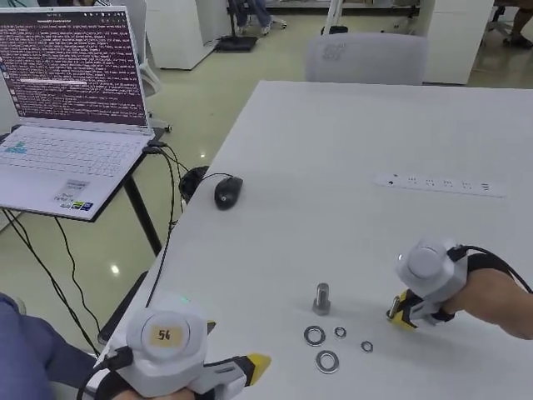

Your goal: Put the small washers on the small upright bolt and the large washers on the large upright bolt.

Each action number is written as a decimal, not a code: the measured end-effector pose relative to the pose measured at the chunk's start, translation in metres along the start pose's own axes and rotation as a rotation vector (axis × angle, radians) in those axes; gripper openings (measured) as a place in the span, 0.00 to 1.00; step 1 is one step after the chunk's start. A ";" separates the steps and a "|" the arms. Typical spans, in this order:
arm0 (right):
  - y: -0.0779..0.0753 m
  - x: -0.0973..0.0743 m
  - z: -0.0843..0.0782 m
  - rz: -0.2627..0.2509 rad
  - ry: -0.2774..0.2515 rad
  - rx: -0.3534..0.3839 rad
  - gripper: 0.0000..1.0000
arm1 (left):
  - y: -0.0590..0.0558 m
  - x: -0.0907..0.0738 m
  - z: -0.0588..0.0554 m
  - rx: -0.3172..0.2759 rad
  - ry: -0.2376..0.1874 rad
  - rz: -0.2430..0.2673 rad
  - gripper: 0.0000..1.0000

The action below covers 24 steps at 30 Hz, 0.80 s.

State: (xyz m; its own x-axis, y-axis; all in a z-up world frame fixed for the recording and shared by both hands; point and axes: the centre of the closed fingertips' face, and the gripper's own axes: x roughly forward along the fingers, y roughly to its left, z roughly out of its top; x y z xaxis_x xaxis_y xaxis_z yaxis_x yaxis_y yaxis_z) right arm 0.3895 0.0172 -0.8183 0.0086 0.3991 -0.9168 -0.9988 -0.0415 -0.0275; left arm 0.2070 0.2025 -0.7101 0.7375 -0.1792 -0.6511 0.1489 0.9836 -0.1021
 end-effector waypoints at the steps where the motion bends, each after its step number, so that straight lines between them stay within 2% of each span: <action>1: 0.000 -0.003 0.000 -0.006 -0.007 0.007 0.14 | 0.000 0.000 0.000 0.000 0.000 0.001 0.58; 7: 0.009 -0.013 -0.018 -0.005 -0.010 0.034 0.16 | -0.001 0.001 0.001 -0.001 -0.003 -0.002 0.58; 11: 0.029 -0.012 -0.022 0.038 -0.012 0.014 0.17 | -0.003 0.002 0.000 0.001 -0.002 -0.008 0.58; 12: 0.035 -0.010 -0.021 0.051 -0.009 -0.020 0.18 | -0.004 0.002 0.000 0.001 -0.002 -0.010 0.58; 15: 0.046 -0.005 -0.014 0.067 -0.015 -0.053 0.19 | -0.006 0.003 0.000 0.005 -0.002 -0.015 0.58; 18: 0.058 0.000 0.004 0.095 -0.049 -0.087 0.19 | -0.007 0.004 0.000 0.006 -0.002 -0.018 0.58; 24: 0.065 0.013 0.025 0.111 -0.050 -0.132 0.21 | -0.005 0.000 0.000 0.003 -0.004 -0.011 0.58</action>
State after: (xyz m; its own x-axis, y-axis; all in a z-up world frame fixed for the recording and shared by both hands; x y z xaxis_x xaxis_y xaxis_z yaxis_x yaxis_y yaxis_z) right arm 0.3236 0.0428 -0.8215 -0.1076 0.4305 -0.8961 -0.9782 -0.2070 0.0180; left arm 0.2064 0.1979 -0.7099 0.7382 -0.1903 -0.6472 0.1590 0.9814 -0.1072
